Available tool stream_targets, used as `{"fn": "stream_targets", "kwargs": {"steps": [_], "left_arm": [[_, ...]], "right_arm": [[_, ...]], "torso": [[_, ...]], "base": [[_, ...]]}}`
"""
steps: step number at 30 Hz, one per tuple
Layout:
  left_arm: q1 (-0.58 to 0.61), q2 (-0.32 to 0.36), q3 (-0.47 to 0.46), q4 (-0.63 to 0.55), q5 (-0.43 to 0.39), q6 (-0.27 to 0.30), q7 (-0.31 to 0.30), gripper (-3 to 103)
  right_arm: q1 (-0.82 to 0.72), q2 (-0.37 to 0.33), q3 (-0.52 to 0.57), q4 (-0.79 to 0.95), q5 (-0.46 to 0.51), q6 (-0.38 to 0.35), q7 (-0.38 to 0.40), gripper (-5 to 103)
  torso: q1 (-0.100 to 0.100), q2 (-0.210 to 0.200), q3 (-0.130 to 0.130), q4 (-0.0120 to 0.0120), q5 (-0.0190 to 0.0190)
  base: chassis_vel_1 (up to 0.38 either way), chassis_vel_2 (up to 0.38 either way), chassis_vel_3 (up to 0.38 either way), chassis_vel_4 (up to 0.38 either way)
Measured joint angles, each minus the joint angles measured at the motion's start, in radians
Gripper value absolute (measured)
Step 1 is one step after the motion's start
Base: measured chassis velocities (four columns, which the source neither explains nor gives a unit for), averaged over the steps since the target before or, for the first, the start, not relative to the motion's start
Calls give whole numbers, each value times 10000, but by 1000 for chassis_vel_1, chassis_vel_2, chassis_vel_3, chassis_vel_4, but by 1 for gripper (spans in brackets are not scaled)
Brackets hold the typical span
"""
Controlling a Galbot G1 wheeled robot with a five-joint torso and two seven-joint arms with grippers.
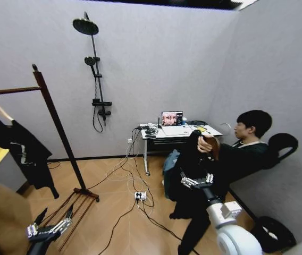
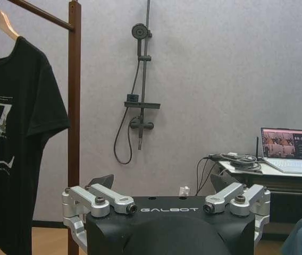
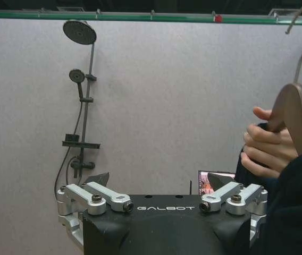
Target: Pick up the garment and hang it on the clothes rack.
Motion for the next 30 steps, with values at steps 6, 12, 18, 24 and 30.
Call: {"fn": "stream_targets", "kwargs": {"steps": [6, 12, 18, 24, 30], "left_arm": [[5, 0, 0, 0, 0, 0, 0, 100], [2, 0, 0, 0, 0, 0, 0, 100], [1, 0, 0, 0, 0, 0, 0, 100], [1, -1, 0, 0, 0, 0, 0, 100], [1, 0, 0, 0, 0, 0, 0, 100]], "right_arm": [[5, 41, 235, -69, -832, 1533, -824, 100], [-474, 210, 616, 684, -1274, 886, 916, 100], [60, -116, 1154, 502, -530, 28, 1660, 100], [1151, -517, 1435, -117, 364, -580, 1928, 100], [2382, -869, 1339, -736, 1169, -983, 2114, 100]], "torso": [[-22, 11, -6, 6, 4], [-13, 8, -4, 0, 2], [-8, 4, -3, 3, 3], [-9, 4, -3, 5, 3], [-8, 4, -2, 6, 1]], "base": [[54, -42, -53, 35], [9, -11, -6, 7], [0, 0, 0, 0], [0, 0, 0, 0], [0, 0, 0, 0]]}}
